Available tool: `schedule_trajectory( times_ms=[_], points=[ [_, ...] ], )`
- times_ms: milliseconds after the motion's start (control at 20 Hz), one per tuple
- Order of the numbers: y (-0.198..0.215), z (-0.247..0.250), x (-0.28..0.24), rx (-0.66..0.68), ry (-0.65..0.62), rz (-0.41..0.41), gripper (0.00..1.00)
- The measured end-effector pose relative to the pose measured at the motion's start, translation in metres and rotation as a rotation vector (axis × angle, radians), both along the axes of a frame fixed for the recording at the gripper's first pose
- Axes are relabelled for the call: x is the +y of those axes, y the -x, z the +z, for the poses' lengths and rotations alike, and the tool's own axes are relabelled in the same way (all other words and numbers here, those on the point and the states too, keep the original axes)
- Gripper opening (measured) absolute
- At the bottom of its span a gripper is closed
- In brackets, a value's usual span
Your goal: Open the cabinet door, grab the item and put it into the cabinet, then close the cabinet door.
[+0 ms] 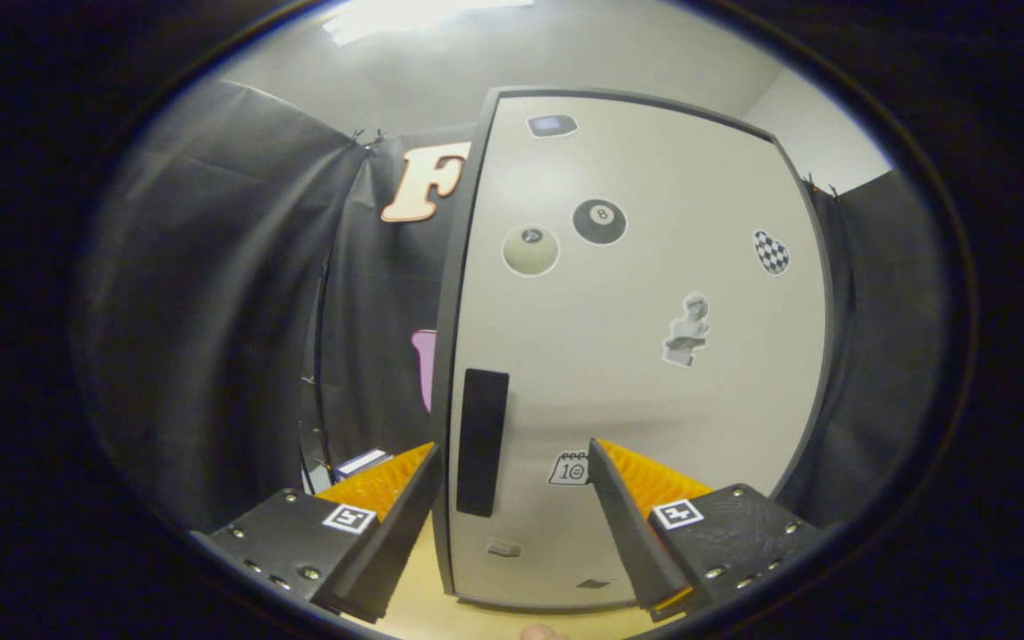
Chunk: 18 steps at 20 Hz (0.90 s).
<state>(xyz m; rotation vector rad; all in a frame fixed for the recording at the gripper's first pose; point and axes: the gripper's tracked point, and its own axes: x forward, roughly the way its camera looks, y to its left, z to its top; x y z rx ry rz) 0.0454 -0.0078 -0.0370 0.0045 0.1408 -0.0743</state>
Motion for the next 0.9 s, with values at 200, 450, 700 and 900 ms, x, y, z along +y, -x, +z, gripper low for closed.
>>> schedule_trajectory(
  times_ms=[200,450,700,900],
  points=[
    [-0.017,-0.010,-0.003,0.021,0.008,-0.027,0.97],
    [-0.033,-0.029,0.007,0.075,0.009,-0.030,0.97],
    [-0.045,-0.034,0.014,0.064,0.033,-0.058,0.80],
    [-0.057,-0.032,0.016,0.052,0.037,-0.091,0.74]
  ],
)
